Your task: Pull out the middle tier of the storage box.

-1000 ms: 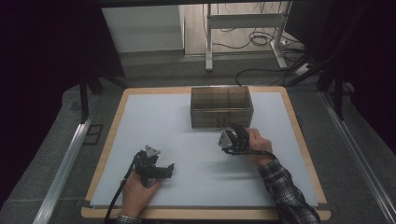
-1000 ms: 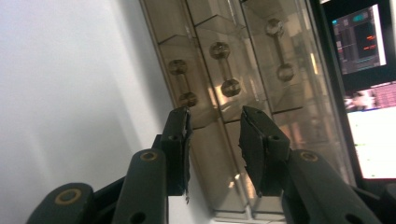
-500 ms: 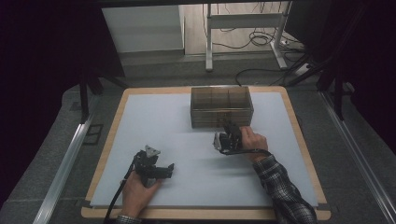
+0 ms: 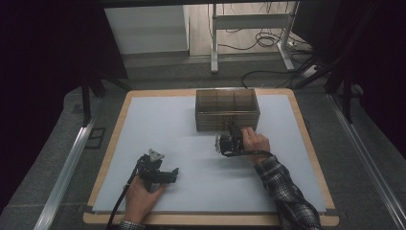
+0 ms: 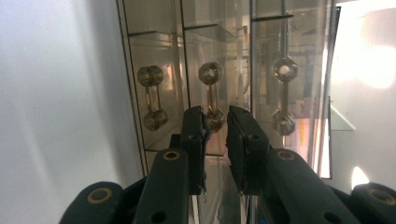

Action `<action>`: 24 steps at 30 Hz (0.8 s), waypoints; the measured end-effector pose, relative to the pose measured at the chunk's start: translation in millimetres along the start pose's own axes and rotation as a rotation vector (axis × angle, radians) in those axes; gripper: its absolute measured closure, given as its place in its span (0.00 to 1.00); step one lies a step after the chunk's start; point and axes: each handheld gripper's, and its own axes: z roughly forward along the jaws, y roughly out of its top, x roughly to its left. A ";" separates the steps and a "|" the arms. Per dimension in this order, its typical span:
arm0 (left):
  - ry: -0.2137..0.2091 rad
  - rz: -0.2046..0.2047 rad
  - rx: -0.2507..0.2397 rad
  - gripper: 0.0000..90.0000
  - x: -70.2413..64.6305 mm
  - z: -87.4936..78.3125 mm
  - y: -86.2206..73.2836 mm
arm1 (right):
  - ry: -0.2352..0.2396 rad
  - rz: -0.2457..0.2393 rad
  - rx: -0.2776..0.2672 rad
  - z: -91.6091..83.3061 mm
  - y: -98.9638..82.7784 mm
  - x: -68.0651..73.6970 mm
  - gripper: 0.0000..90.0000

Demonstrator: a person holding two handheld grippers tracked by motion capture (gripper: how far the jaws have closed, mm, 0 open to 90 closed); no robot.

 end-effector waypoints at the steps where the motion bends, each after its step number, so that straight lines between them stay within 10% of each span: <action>1: 0.000 0.000 0.000 0.00 0.0 0.0 0.0 | 0.006 -0.011 -0.015 3.3 0.1 2.0 0.86; 24: 0.000 0.000 0.000 0.00 0.0 0.0 0.0 | 0.017 0.017 -0.055 -9.9 -3.2 3.8 0.88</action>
